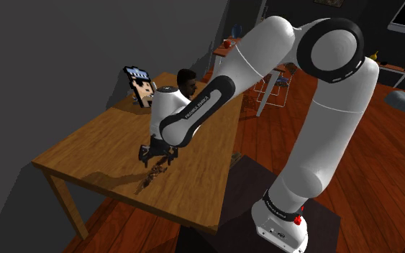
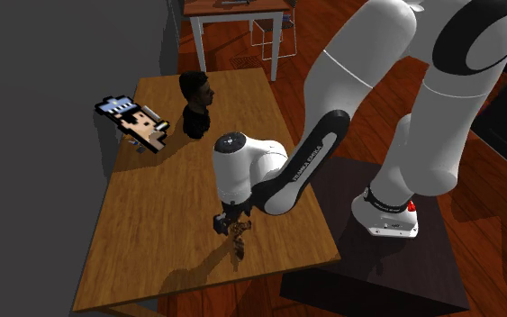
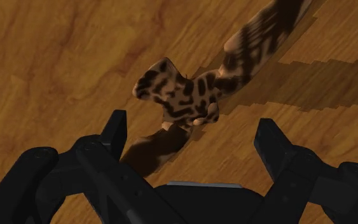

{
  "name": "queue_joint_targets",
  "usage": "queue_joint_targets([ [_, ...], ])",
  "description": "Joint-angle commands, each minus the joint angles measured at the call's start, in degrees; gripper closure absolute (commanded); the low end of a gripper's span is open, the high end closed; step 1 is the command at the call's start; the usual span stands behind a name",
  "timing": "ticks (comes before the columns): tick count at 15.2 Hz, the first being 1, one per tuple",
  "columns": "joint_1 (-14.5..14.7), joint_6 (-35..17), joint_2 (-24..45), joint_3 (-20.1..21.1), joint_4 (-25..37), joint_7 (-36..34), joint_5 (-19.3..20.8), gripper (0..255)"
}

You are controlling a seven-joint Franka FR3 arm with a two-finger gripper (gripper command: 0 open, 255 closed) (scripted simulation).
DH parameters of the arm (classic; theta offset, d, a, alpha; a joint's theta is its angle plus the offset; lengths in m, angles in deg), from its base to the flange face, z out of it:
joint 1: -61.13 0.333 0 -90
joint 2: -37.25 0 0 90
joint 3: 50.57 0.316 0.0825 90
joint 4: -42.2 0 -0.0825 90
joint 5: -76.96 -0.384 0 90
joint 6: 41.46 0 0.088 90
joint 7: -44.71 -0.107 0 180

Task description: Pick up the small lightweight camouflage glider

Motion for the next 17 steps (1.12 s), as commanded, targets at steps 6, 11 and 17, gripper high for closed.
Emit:
queue_joint_targets([
  [6, 0.6, -2.0, 2.3, -0.7, 0.2, -1.1, 1.6, 255],
  [11, 0.6, -2.0, 2.3, -0.7, 0.2, -1.1, 1.6, 255],
  [17, -0.2, 1.0, -0.9, 0.3, 0.2, 0.3, -0.6, 255],
])
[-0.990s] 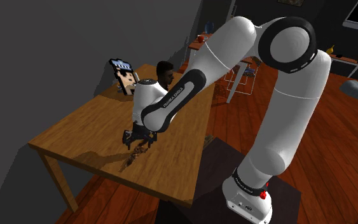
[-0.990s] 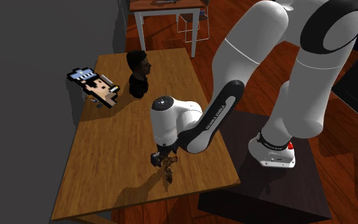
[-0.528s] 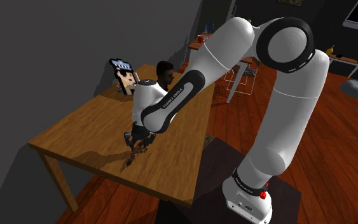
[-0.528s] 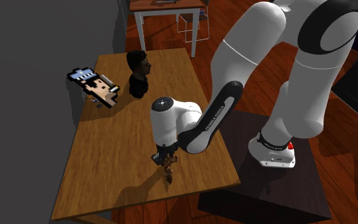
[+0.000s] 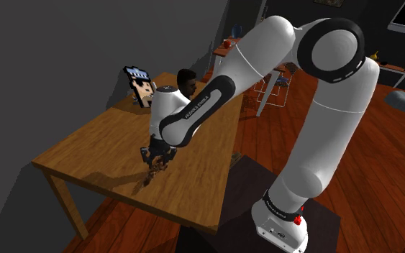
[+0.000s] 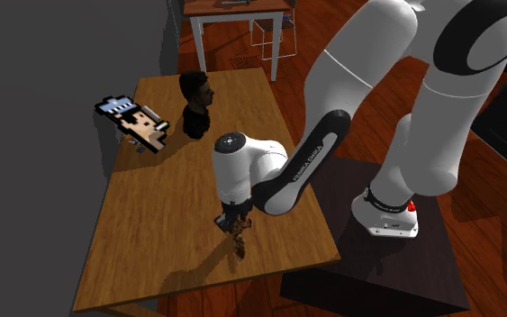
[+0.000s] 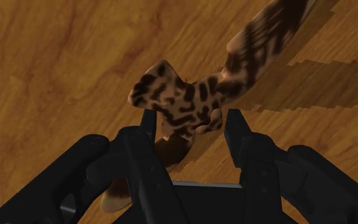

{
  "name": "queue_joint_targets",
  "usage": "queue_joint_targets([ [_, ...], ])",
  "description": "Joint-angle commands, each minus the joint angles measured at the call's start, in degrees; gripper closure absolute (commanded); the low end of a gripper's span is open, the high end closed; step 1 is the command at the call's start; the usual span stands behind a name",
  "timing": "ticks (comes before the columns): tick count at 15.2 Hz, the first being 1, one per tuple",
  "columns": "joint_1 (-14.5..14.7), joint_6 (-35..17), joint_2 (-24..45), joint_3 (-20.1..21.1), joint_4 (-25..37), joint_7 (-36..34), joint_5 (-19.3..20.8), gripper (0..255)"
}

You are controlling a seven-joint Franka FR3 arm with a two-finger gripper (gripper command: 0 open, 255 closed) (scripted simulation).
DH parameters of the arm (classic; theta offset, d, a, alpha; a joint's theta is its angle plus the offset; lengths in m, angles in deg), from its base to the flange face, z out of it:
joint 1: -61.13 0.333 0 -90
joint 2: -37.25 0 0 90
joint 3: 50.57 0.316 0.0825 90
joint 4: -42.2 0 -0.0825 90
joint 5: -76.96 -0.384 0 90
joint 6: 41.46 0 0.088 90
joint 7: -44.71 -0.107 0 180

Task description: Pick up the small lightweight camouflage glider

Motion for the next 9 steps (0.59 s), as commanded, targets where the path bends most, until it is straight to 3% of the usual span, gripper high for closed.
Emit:
queue_joint_targets([
  [1, -0.4, 1.6, -1.5, 0.4, 0.1, 0.7, -1.0, 255],
  [9, -1.1, 7.9, -7.3, 1.3, 1.1, 2.9, -4.7, 255],
])
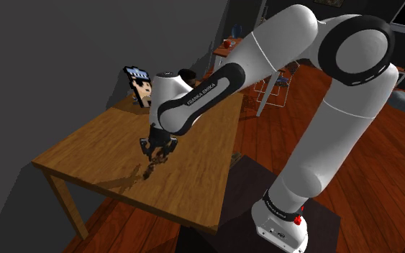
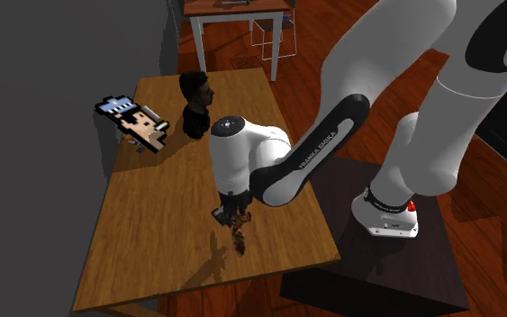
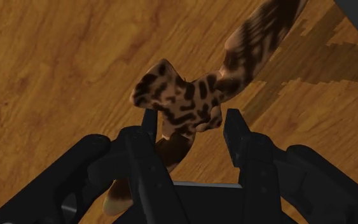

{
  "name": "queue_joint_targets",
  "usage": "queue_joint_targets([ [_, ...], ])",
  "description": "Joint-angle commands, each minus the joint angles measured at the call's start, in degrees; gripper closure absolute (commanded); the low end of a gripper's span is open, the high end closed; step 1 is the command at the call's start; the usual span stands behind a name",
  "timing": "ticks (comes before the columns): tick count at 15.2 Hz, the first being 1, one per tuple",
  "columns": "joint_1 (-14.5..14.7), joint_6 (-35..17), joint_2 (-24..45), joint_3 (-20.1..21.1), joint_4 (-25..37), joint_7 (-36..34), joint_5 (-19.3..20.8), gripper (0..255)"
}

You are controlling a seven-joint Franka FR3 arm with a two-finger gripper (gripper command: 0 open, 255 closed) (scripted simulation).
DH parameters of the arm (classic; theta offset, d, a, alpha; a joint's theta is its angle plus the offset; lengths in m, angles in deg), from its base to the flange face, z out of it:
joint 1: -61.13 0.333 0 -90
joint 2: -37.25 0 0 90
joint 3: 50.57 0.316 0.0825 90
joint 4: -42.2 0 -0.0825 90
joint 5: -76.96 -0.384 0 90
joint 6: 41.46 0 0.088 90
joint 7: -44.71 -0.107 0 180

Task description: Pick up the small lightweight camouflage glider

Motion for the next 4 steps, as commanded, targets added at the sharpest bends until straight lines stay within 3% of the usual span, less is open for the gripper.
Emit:
queue_joint_targets([
  [1, -0.2, 1.6, -1.5, 0.0, 0.2, 0.8, -0.9, 255],
  [4, -0.3, 2.6, -2.2, 0.0, 0.5, 1.0, -1.3, 255],
])
